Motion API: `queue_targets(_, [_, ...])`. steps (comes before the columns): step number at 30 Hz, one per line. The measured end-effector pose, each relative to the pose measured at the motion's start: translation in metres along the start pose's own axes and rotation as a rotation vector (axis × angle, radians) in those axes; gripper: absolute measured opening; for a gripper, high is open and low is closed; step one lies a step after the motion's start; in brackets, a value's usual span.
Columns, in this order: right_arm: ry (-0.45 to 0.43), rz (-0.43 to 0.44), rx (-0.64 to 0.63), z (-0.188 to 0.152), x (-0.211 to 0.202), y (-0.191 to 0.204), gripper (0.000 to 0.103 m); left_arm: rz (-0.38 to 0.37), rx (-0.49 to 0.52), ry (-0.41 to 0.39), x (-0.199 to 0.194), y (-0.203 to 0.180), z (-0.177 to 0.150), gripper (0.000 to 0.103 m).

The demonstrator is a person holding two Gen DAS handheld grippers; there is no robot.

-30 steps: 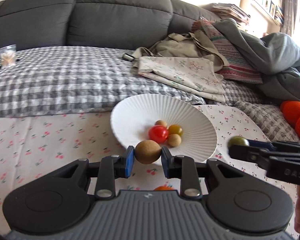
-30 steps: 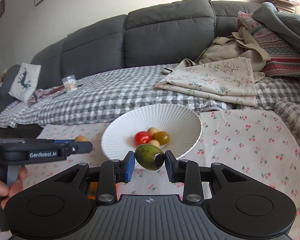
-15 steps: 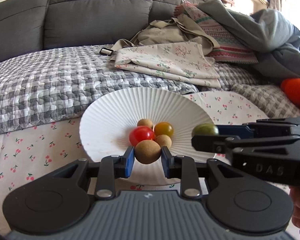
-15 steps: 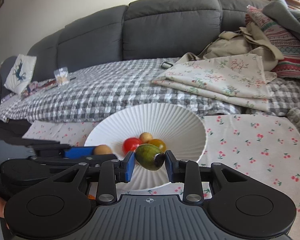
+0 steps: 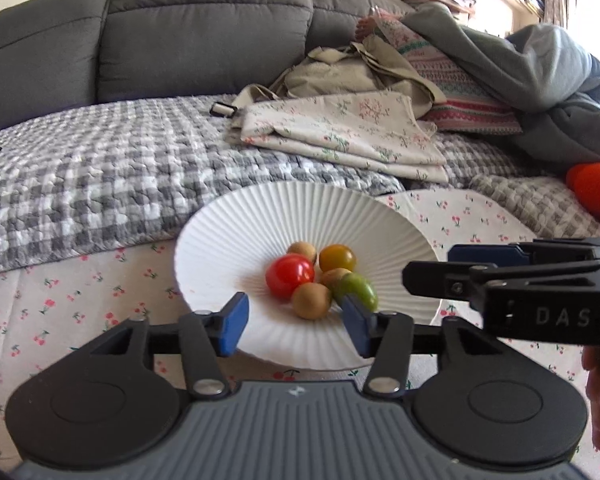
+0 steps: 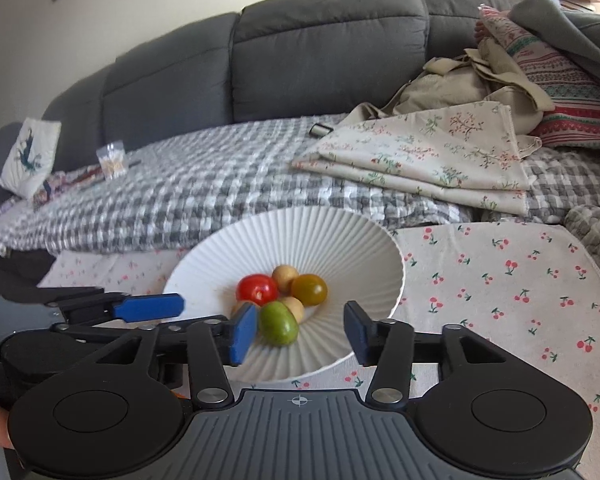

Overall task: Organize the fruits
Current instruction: 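Open both tools to drop the kiwi and lime into the bowl, then move both tools back to the fruit pile and grasp a green lime with left tool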

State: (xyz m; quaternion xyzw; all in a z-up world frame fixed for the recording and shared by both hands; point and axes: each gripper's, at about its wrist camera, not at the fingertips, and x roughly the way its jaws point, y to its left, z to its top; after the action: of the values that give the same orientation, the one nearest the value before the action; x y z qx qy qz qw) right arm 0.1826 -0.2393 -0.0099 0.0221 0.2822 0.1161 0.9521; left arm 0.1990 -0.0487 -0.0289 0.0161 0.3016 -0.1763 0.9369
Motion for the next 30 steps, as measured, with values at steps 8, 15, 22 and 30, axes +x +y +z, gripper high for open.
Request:
queue_targets(8, [-0.031,-0.019,0.057,0.007,-0.025,-0.008,0.055,0.031,-0.095,-0.014,-0.027,0.023,0.003,0.061])
queue_targets(15, [-0.061,-0.01,0.158,0.007,-0.06,-0.021,0.062,0.068,-0.131,-0.003,-0.055,0.033,-0.004,0.063])
queue_targets(22, [-0.055,-0.016,0.179,-0.001,-0.08,-0.016,0.068,0.086,-0.151,0.022,-0.075,0.034,-0.013,0.065])
queue_targets(30, [-0.041,-0.005,0.176,-0.015,-0.102,-0.001,0.072,0.07,-0.115,0.049,-0.094,0.019,-0.024,0.065])
